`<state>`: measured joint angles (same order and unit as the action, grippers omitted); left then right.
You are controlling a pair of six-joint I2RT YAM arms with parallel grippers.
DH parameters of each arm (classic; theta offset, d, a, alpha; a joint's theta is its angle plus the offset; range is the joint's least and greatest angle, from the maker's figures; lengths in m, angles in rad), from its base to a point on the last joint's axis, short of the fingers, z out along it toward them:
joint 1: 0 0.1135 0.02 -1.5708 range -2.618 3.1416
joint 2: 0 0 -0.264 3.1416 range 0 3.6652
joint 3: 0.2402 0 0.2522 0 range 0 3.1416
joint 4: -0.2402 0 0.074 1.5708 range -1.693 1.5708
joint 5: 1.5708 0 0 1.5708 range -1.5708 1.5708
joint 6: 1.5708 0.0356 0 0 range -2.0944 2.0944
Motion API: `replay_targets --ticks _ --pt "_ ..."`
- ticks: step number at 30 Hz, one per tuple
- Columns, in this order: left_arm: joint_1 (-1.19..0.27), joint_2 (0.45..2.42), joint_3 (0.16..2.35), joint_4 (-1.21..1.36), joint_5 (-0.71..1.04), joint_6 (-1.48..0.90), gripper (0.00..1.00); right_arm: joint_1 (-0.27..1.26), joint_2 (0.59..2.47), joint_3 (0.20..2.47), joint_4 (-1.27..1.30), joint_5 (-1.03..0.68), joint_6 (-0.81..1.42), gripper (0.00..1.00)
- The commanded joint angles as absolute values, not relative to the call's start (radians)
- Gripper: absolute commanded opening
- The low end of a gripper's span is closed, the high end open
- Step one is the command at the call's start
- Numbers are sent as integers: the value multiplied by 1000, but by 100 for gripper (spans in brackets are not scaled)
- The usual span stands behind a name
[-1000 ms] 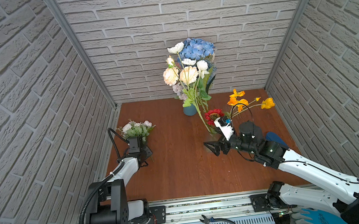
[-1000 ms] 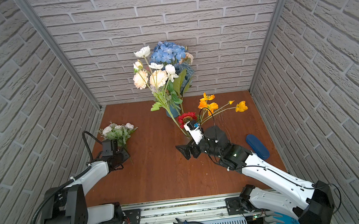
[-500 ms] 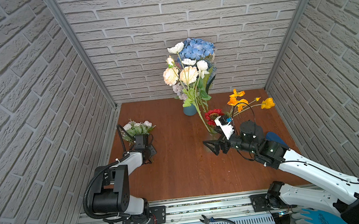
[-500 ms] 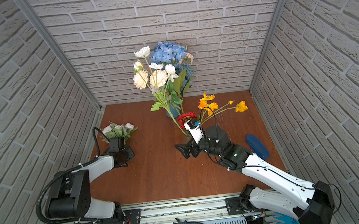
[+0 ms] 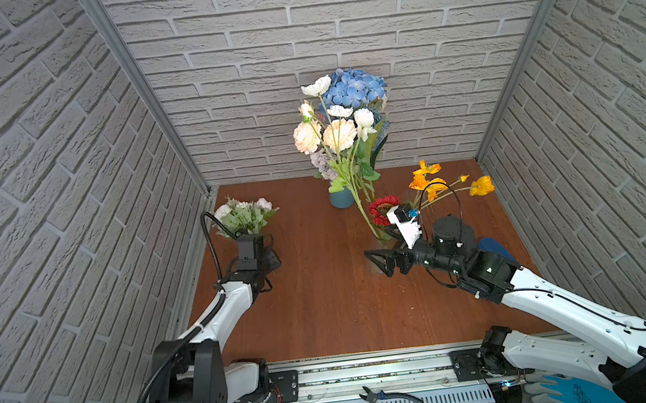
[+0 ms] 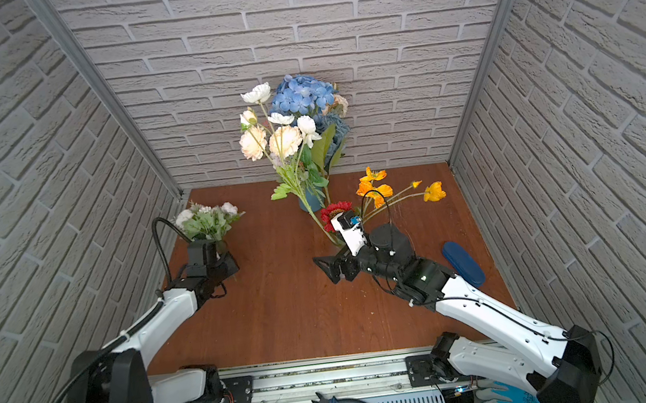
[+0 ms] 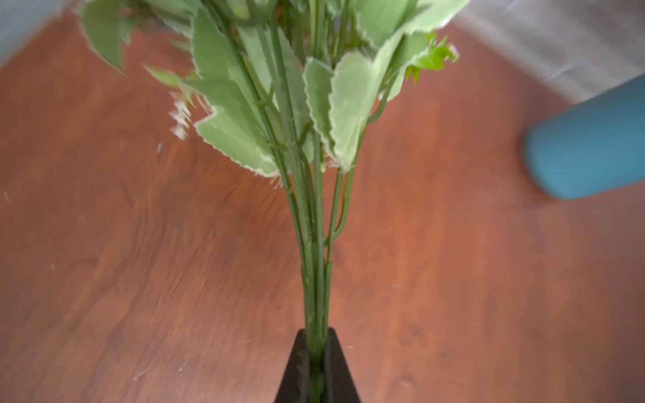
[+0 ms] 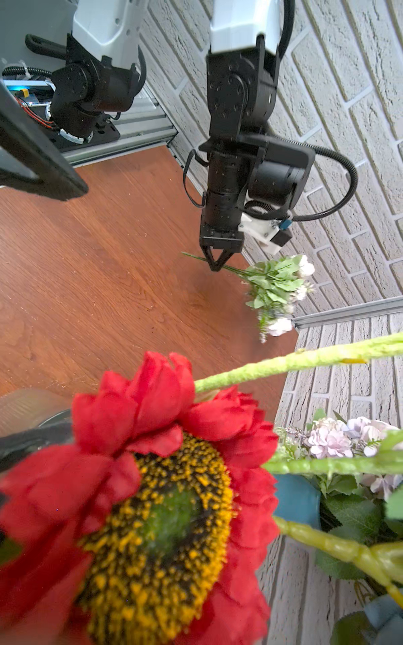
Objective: Arrange the flowers into the vase
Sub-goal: 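Close the left gripper on the white bouquet stems and lift it, then carry the white bouquet over the vase and lower its stems in with the left gripper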
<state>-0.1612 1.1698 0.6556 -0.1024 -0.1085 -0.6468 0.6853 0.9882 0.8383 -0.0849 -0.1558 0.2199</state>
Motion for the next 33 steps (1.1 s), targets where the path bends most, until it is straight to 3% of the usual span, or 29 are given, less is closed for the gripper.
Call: replay_targets --ticks 1,10,15,20,26,33 --pt "-194 1031 713 -75 -114 -593 0 687 998 885 -4 -183 244 98" --pt "-352 771 806 -8 -105 -460 0 689 1094 1004 37 -291 277 80" --pt "-489 690 830 121 -91 -361 0 699 1150 1064 62 -338 273 78" --pt "-667 709 827 299 3 -223 0 703 1178 1090 140 -378 295 77" --pt "-916 782 824 399 -103 0 0 703 1196 1114 220 -417 324 76" --pt "-987 882 876 391 -48 49 0 703 1181 1115 294 -409 319 70"
